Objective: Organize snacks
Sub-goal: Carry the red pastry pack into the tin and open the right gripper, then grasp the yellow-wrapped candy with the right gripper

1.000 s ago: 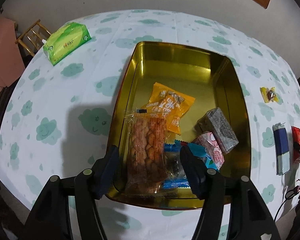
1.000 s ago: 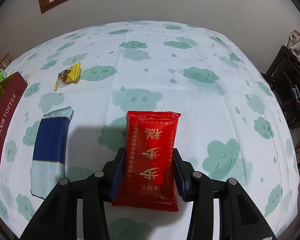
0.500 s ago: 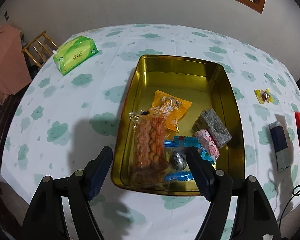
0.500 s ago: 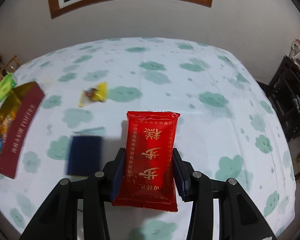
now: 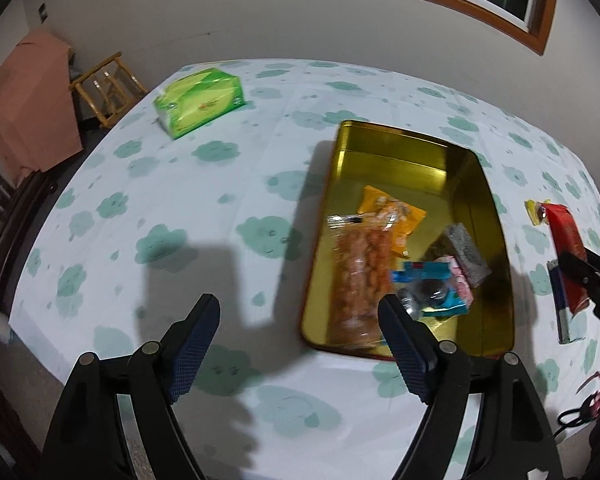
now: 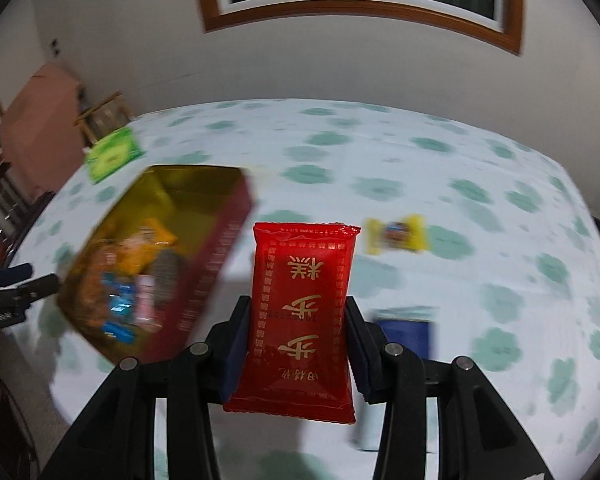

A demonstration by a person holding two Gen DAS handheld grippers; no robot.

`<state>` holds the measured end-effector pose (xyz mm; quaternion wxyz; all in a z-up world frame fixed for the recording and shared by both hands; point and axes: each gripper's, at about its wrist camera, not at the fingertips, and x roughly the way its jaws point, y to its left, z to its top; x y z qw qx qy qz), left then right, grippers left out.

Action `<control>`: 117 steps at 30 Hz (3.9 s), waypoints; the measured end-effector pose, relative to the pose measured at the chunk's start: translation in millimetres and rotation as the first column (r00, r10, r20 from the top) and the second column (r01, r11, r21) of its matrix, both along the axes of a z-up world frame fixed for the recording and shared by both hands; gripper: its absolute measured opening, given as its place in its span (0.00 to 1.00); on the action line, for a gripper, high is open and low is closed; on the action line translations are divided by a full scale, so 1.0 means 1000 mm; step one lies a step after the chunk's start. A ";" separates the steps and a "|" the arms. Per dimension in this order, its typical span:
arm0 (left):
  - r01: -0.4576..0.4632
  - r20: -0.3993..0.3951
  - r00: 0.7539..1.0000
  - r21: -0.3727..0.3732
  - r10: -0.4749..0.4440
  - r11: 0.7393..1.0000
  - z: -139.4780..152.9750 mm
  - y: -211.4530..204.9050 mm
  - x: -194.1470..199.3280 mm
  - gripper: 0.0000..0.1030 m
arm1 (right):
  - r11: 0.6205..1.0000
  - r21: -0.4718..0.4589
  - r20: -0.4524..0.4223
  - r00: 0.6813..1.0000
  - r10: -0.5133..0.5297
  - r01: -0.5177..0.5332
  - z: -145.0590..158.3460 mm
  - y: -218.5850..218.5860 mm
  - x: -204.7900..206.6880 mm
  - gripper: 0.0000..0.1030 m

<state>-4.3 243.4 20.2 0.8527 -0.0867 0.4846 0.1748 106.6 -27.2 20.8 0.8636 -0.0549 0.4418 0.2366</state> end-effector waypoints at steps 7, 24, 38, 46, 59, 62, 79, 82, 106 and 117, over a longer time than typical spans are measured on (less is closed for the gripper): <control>-0.057 -0.003 0.998 -0.005 0.057 0.998 -0.006 0.021 -0.017 0.78 | 0.994 0.012 -0.010 0.994 0.112 -0.112 0.000 0.071 -0.015 0.43; -0.123 -0.023 0.992 -0.020 0.123 0.992 -0.017 0.042 -0.037 0.78 | 0.980 -0.040 -0.045 0.980 0.193 -0.195 -0.020 0.135 -0.024 0.43; -0.117 -0.037 0.993 -0.020 0.116 0.993 -0.020 0.039 -0.034 0.78 | 0.985 -0.025 -0.079 0.982 0.169 -0.172 -0.034 0.136 -0.017 0.45; -0.117 -0.031 0.993 -0.032 0.116 0.993 -0.017 0.033 -0.031 0.79 | 0.981 -0.017 -0.088 0.978 0.190 -0.192 -0.033 0.133 -0.016 0.46; -0.118 -0.023 0.993 -0.030 0.117 0.993 -0.013 0.027 -0.029 0.79 | 0.976 0.014 -0.063 0.974 0.217 -0.217 -0.016 0.119 -0.018 0.47; -0.115 -0.019 0.993 -0.033 0.114 0.993 -0.011 0.024 -0.029 0.79 | 0.978 0.026 -0.057 0.977 0.207 -0.206 -0.012 0.111 -0.015 0.47; -0.102 -0.036 0.994 -0.038 0.101 0.994 -0.013 0.006 -0.014 0.79 | 0.997 -0.066 -0.004 1.000 -0.030 0.030 -0.029 -0.029 0.063 0.47; -0.098 -0.041 0.994 -0.037 0.097 0.994 -0.013 0.003 -0.011 0.79 | 0.995 -0.076 -0.008 0.998 -0.061 0.060 -0.037 -0.049 0.079 0.47; -0.038 -0.065 0.997 -0.031 0.036 0.999 -0.010 -0.030 0.029 0.79 | 0.997 -0.076 -0.023 1.000 -0.003 0.001 -0.080 -0.041 0.142 0.41; 0.035 -0.050 0.998 -0.034 -0.036 0.999 -0.003 -0.063 0.040 0.79 | 0.998 -0.056 0.005 1.000 -0.015 0.015 -0.074 -0.057 0.128 0.33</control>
